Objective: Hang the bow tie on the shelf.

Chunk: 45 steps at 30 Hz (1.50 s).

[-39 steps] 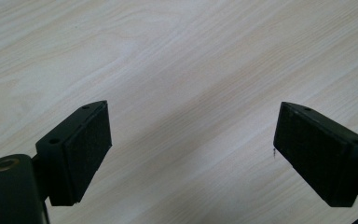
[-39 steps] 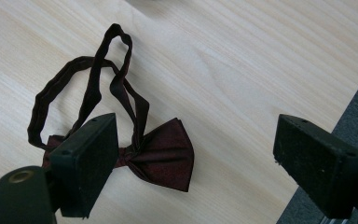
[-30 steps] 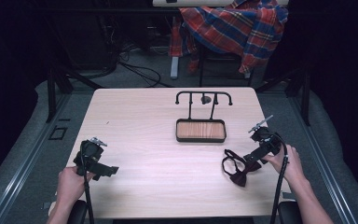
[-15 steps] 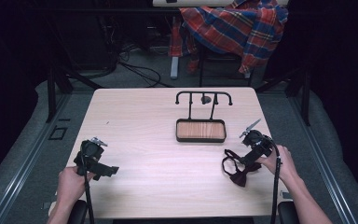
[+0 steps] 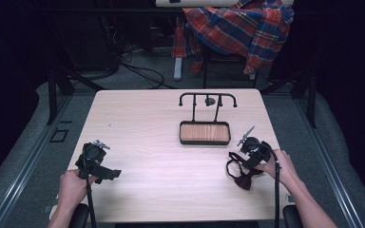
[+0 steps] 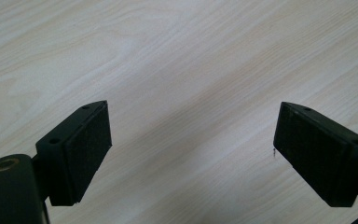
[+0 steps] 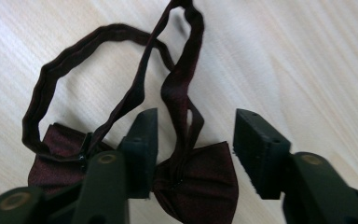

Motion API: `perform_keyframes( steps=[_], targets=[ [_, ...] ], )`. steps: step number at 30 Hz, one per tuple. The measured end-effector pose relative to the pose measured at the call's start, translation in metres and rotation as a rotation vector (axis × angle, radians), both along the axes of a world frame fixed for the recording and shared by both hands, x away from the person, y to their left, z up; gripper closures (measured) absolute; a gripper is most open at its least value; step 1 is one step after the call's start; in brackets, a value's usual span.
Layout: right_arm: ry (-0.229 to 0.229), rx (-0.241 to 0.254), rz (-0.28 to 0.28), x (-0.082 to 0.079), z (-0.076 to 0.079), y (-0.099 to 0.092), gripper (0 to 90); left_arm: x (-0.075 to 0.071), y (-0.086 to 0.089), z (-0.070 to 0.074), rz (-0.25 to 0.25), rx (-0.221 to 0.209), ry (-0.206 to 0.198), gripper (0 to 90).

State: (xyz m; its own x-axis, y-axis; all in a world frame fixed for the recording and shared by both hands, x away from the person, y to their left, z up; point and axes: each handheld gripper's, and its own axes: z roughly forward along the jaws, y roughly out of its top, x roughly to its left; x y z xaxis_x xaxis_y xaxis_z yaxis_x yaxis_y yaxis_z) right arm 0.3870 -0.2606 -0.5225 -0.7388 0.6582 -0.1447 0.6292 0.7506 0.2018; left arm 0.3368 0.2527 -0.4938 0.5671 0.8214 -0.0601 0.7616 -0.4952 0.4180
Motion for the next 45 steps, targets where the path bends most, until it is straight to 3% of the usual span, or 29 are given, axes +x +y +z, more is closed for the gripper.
perform_keyframes(
  steps=[5, 6, 11, 14, 18, 21, 22, 23, 25, 26, 27, 28, 37, 45],
  targets=[
    [0.002, -0.031, 0.017, -0.001, -0.008, 0.004, 62.7, 0.000, 0.000, 0.000, 0.001, 0.003, -0.001, 11.6],
    [0.004, -0.069, 0.030, -0.001, -0.007, 0.005, 65.5, 0.000, 0.000, 0.000, 0.001, 0.003, -0.001, 11.7],
    [0.010, -0.056, 0.028, -0.002, -0.007, 0.005, 81.8, 0.000, 0.000, 0.000, 0.001, 0.006, 0.001, 12.0],
    [0.004, -0.045, 0.024, -0.003, -0.008, 0.006, 86.8, 0.000, 0.000, 0.000, 0.000, 0.005, 0.001, 12.1],
    [-0.030, -0.051, 0.005, -0.003, -0.002, 0.005, 88.3, 0.000, 0.000, 0.000, 0.002, 0.005, -0.001, 12.1],
    [-0.076, 0.017, -0.031, -0.005, 0.002, 0.001, 88.5, 0.000, 0.000, 0.000, 0.002, 0.005, -0.001, 12.1],
    [-0.088, 0.023, -0.034, -0.005, 0.005, -0.001, 88.5, 0.000, 0.000, 0.000, 0.002, 0.005, -0.001, 12.2],
    [-0.099, -0.006, -0.035, -0.005, 0.010, -0.001, 88.6, 0.000, 0.000, 0.000, 0.002, 0.005, -0.001, 12.1],
    [-0.123, 0.028, -0.049, -0.006, 0.013, -0.003, 88.6, 0.000, 0.000, 0.000, 0.004, 0.004, -0.001, 12.2],
    [-0.138, 0.011, -0.052, -0.007, 0.017, -0.004, 88.6, 0.000, 0.000, 0.000, 0.005, 0.005, -0.001, 12.2],
    [-0.159, 0.055, -0.073, -0.008, 0.017, -0.004, 88.6, 0.000, 0.000, 0.000, 0.005, 0.004, -0.001, 12.1],
    [-0.158, 0.031, -0.062, -0.008, 0.023, -0.006, 88.6, 0.000, 0.000, 0.000, 0.006, 0.004, -0.001, 12.2],
    [-0.240, 0.092, -0.107, -0.012, 0.035, -0.010, 88.6, 0.000, 0.000, 0.000, 0.006, 0.006, 0.001, 12.4],
    [-0.274, 0.124, -0.118, -0.014, 0.045, -0.011, 88.6, 0.000, 0.000, 0.000, 0.005, 0.008, 0.002, 12.5]
  ],
)
